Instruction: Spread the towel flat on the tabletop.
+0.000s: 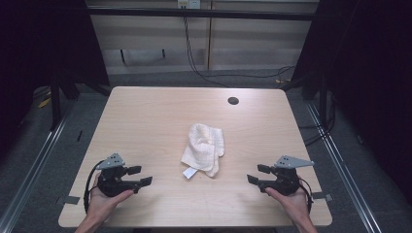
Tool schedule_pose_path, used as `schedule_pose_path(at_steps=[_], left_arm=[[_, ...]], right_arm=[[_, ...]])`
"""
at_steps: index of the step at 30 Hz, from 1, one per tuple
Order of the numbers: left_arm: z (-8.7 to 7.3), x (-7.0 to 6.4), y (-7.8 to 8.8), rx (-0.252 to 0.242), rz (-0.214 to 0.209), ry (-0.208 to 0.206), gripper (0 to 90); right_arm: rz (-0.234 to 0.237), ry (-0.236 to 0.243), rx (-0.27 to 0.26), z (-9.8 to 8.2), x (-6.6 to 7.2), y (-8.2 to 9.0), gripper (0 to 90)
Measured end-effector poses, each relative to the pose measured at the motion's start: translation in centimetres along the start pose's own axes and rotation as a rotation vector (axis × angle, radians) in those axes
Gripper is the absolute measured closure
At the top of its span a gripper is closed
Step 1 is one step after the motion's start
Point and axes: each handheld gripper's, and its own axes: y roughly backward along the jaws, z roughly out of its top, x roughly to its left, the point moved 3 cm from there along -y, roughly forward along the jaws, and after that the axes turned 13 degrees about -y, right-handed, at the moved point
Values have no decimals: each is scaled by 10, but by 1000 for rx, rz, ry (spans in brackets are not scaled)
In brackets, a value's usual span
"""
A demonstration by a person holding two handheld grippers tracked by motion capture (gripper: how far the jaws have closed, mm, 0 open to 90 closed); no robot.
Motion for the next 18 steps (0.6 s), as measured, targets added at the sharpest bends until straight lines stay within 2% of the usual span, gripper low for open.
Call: schedule_pose_path(at_steps=[5, 10, 11, 18], left_arm=[[0, 1, -3, 15, 2, -1, 325], [1, 2, -5, 14, 16, 5, 314], [1, 2, -6, 20, 15, 1, 309], [2, -5, -8, 25, -11, -44, 312]], right_arm=[[14, 41, 29, 10, 5, -16, 380], [50, 46, 32, 18, 11, -29, 382], [52, 49, 42, 19, 12, -32, 380], [54, 62, 25, 39, 17, -50, 321]])
